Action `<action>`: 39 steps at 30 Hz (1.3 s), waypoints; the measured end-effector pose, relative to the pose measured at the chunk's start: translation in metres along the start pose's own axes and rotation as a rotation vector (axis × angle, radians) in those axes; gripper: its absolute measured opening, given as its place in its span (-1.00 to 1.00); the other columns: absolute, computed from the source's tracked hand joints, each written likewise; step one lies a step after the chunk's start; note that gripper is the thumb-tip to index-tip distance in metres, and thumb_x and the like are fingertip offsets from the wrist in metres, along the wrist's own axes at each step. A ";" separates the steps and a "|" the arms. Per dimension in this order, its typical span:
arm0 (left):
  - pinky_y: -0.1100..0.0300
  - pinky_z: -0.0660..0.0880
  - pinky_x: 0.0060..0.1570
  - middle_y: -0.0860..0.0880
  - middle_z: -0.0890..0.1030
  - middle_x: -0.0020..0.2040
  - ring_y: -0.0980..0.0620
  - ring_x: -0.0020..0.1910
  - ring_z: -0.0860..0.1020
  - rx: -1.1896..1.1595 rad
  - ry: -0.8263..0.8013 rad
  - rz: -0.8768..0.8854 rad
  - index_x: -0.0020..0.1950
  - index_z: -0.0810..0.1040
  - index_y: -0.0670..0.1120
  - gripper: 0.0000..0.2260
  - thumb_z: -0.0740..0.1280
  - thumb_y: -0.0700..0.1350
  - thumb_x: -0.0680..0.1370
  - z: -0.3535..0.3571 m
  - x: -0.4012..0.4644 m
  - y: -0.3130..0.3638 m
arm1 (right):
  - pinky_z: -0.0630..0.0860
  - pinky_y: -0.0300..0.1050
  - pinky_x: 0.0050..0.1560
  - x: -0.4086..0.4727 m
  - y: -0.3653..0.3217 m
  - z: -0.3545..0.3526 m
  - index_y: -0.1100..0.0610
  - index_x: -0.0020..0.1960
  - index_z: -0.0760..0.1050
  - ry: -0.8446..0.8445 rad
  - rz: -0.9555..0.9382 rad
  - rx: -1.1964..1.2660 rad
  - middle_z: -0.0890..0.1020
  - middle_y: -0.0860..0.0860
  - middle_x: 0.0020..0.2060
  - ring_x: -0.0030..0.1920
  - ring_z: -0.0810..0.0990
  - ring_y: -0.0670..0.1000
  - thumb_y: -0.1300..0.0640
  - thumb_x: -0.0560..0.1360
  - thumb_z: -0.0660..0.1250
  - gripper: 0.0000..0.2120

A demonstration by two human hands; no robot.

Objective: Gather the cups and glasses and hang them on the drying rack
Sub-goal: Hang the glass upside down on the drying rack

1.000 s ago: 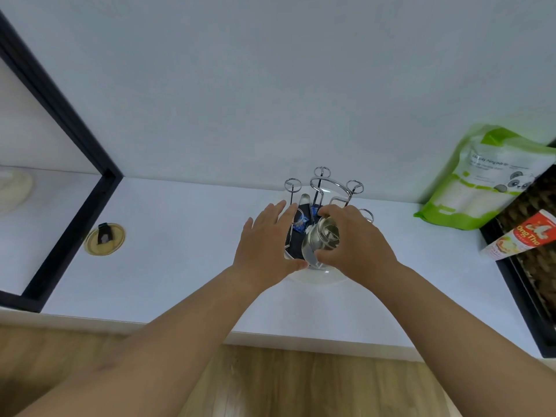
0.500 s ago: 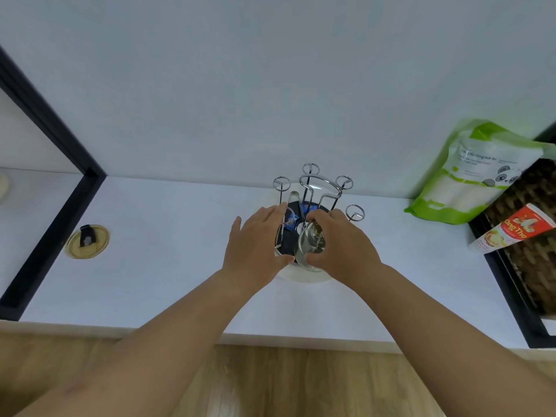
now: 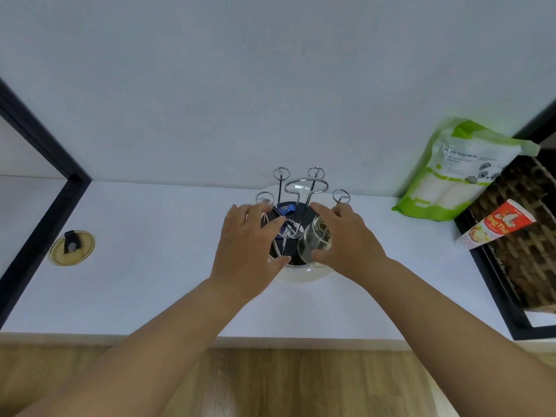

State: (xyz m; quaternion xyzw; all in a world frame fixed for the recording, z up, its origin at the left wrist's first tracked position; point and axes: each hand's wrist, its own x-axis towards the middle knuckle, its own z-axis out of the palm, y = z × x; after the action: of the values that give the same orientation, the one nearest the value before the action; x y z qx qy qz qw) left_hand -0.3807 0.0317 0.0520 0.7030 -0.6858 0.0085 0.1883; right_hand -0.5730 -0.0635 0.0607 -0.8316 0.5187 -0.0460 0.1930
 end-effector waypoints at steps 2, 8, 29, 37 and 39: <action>-0.23 0.25 0.48 -0.12 0.49 0.42 -0.21 0.41 0.39 -0.036 0.005 0.007 0.43 0.57 -0.03 -0.33 0.59 0.19 0.38 -0.002 0.003 -0.004 | 0.50 -0.01 0.12 0.000 0.005 -0.003 -0.12 0.65 0.20 0.003 0.001 -0.006 0.40 0.05 0.30 0.30 0.41 0.14 -0.03 0.43 0.53 -0.13; -0.16 0.06 0.59 -0.07 0.21 0.66 -0.15 0.64 0.10 -0.156 -0.139 -0.019 0.64 0.27 0.08 -0.13 0.55 0.23 0.42 -0.002 0.011 -0.024 | 0.47 0.05 0.16 -0.003 0.017 -0.009 -0.15 0.63 0.23 0.039 0.008 0.000 0.36 0.03 0.44 0.39 0.38 0.17 -0.08 0.42 0.54 -0.14; -0.12 -0.08 0.61 0.00 0.08 0.70 -0.04 0.67 -0.03 -0.100 -0.210 -0.042 0.70 0.05 0.03 -0.21 0.32 0.26 0.59 -0.001 0.014 -0.021 | 0.41 0.11 0.36 -0.005 0.008 -0.018 -0.15 0.64 0.23 0.086 0.029 0.061 0.23 0.06 0.61 0.60 0.17 0.12 0.00 0.44 0.54 -0.14; -0.11 0.19 0.56 0.05 0.30 0.62 0.01 0.61 0.18 -0.261 -0.073 0.094 0.61 0.35 0.04 -0.42 0.41 0.05 0.61 -0.095 0.042 0.019 | 0.33 0.05 0.46 -0.032 -0.017 -0.099 -0.14 0.67 0.14 0.180 -0.048 0.087 0.30 0.05 0.59 0.61 0.17 0.08 -0.07 0.51 0.46 -0.17; -0.11 0.21 0.55 0.07 0.31 0.61 0.04 0.60 0.20 -0.264 -0.037 0.148 0.59 0.38 0.05 -0.45 0.41 0.04 0.62 -0.134 0.056 0.037 | 0.28 0.02 0.50 -0.044 -0.028 -0.139 -0.13 0.70 0.06 0.238 -0.080 0.101 0.34 0.04 0.57 0.60 0.18 0.09 -0.13 0.54 0.43 -0.14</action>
State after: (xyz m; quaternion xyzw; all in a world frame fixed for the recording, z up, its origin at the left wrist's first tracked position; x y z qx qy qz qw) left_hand -0.3805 0.0156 0.2008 0.6196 -0.7343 -0.0809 0.2652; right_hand -0.6079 -0.0514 0.2042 -0.8297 0.5011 -0.1779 0.1698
